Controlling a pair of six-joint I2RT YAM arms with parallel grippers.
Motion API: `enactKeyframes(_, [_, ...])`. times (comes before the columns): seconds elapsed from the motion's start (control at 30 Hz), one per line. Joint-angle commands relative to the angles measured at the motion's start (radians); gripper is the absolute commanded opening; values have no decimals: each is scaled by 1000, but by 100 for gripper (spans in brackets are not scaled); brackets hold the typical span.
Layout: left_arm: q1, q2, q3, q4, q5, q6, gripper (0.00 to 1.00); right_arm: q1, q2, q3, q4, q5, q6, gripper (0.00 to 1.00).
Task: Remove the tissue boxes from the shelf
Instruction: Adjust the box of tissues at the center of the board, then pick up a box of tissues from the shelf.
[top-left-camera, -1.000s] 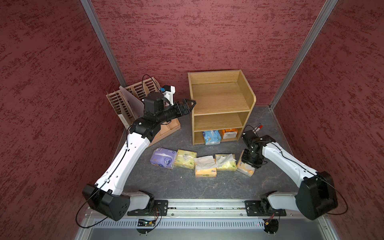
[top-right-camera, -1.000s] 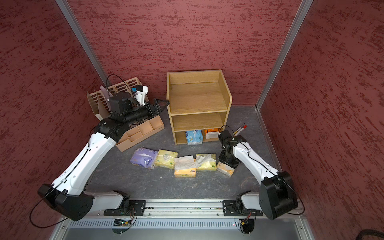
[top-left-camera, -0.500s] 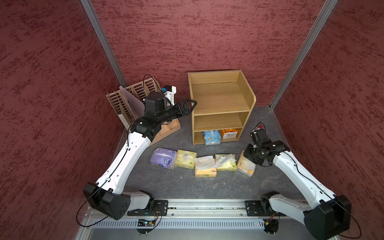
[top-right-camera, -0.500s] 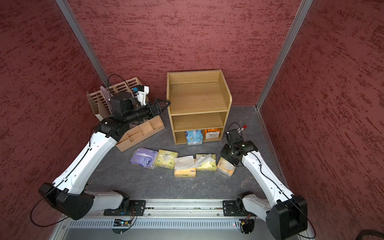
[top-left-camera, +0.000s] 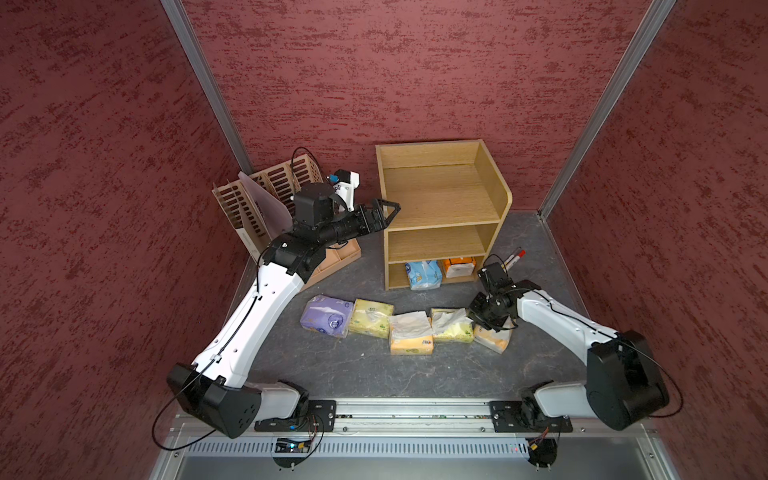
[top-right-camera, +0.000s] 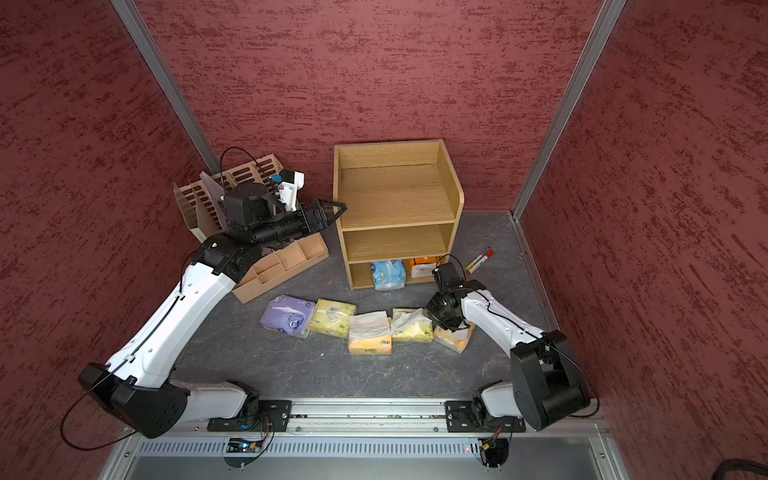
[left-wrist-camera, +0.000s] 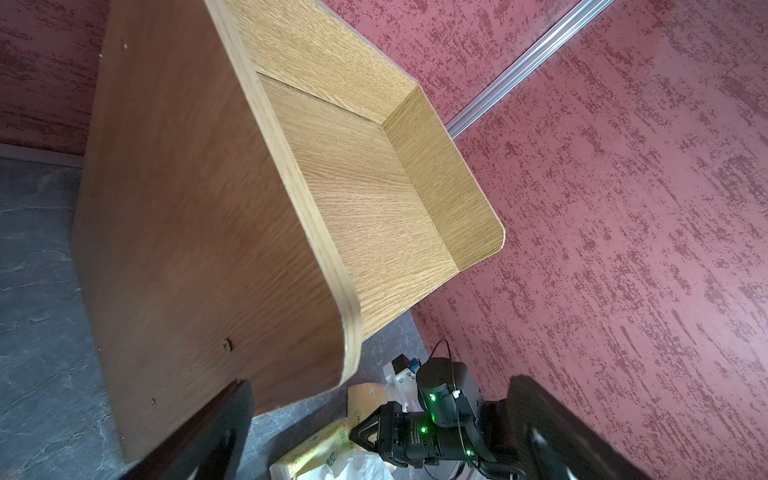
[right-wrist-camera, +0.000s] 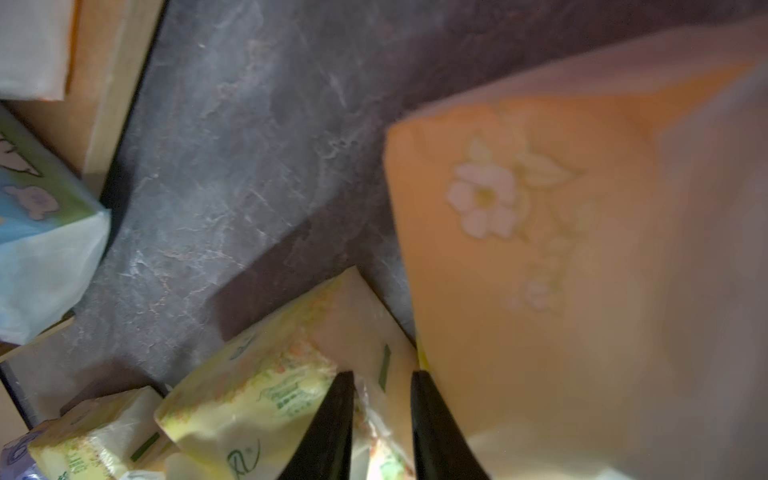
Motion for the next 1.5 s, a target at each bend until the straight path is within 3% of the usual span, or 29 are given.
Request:
enactKeyframes(0.0, [-9, 17, 36, -5, 17, 21, 100, 1, -106, -42, 1, 42, 21, 26])
enactKeyframes(0.13, [-18, 28, 37, -3, 17, 25, 100, 0, -236, -71, 94, 13, 1, 37])
enactKeyframes(0.27, [-24, 28, 27, 10, 6, 27, 100, 2, -351, -96, 308, -17, 10, 49])
enactKeyframes(0.37, [-25, 29, 25, 9, 2, 34, 100, 2, -357, -136, 489, -28, 40, 53])
enactKeyframes(0.47, [-24, 30, 29, 0, 3, 44, 100, 2, -260, -157, 662, -100, 54, 56])
enactKeyframes(0.63, [-25, 22, 36, -15, -7, 56, 100, 7, -27, -86, 799, -198, 45, 56])
enactKeyframes(1.07, [-25, 29, 33, -32, -25, 53, 100, 58, 258, -42, 1047, -114, 145, 56])
enactKeyframes(1.47, [-26, 43, 50, -36, -31, 51, 100, 113, 400, -35, 1168, -35, 223, 55])
